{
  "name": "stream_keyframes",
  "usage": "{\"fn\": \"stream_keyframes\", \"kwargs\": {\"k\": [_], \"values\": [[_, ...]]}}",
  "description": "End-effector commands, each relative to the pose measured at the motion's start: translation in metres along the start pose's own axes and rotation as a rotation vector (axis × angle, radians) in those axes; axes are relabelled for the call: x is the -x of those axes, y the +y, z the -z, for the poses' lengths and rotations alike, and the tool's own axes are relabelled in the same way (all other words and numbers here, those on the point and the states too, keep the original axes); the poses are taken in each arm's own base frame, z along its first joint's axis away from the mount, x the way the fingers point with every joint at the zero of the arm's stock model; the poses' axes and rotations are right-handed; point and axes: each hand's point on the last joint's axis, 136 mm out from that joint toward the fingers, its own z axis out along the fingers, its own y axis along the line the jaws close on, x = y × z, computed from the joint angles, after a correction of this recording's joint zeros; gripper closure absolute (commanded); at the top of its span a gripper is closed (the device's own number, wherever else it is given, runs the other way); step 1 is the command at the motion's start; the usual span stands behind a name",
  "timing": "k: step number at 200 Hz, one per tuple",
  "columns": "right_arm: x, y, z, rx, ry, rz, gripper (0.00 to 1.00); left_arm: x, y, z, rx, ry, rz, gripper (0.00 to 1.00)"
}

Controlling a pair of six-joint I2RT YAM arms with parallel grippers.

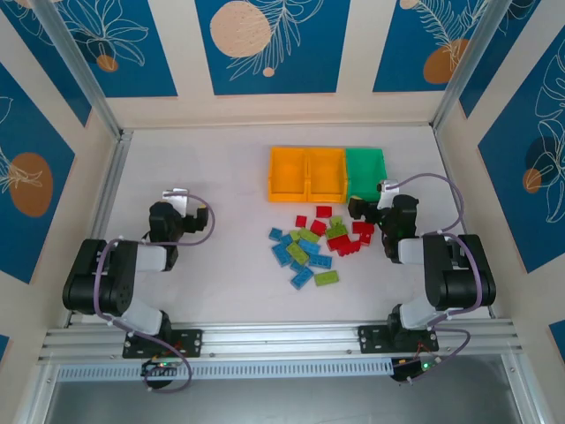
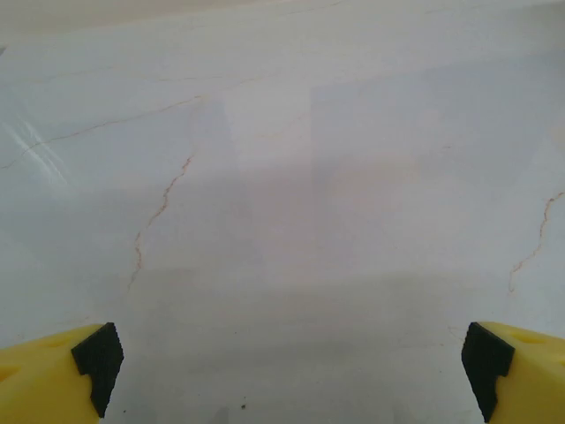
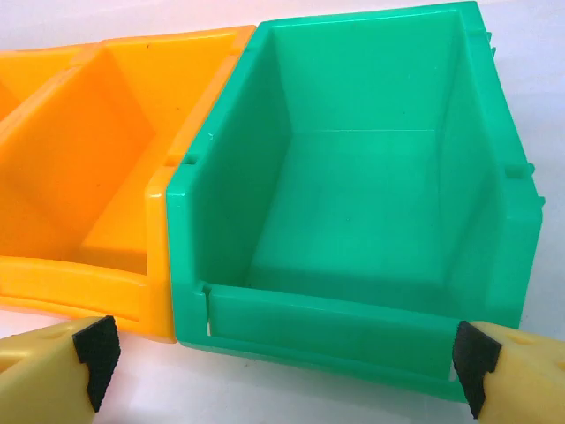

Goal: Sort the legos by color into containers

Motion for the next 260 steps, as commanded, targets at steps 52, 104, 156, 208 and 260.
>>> {"fn": "stream_keyframes", "kwargs": {"k": [52, 104, 156, 208, 260], "values": [[0.009, 0.002, -0.002, 0.009, -0.024, 0.028, 0.01, 0.013, 0.001, -0.002, -0.010, -0.038, 0.012, 0.00], [0.012, 0.003, -0.001, 0.022, -0.029, 0.031, 0.00, 0.013, 0.001, -0.002, -0.011, -0.038, 0.012, 0.00], [0.064, -0.004, 0.062, -0.262, 0.163, -0.370, 0.01, 0.056, 0.016, 0.029, 0.065, 0.011, 0.062, 0.00], [0.034, 0.050, 0.112, -0.192, 0.633, -0.613, 0.03, 0.138, -0.090, 0.101, -0.486, -0.065, -0.060, 0.00], [-0.008, 0.047, 0.111, -0.313, 0.891, -0.519, 0.03, 0.071, -0.208, 0.204, -1.150, -0.085, -0.648, 0.00]]}}
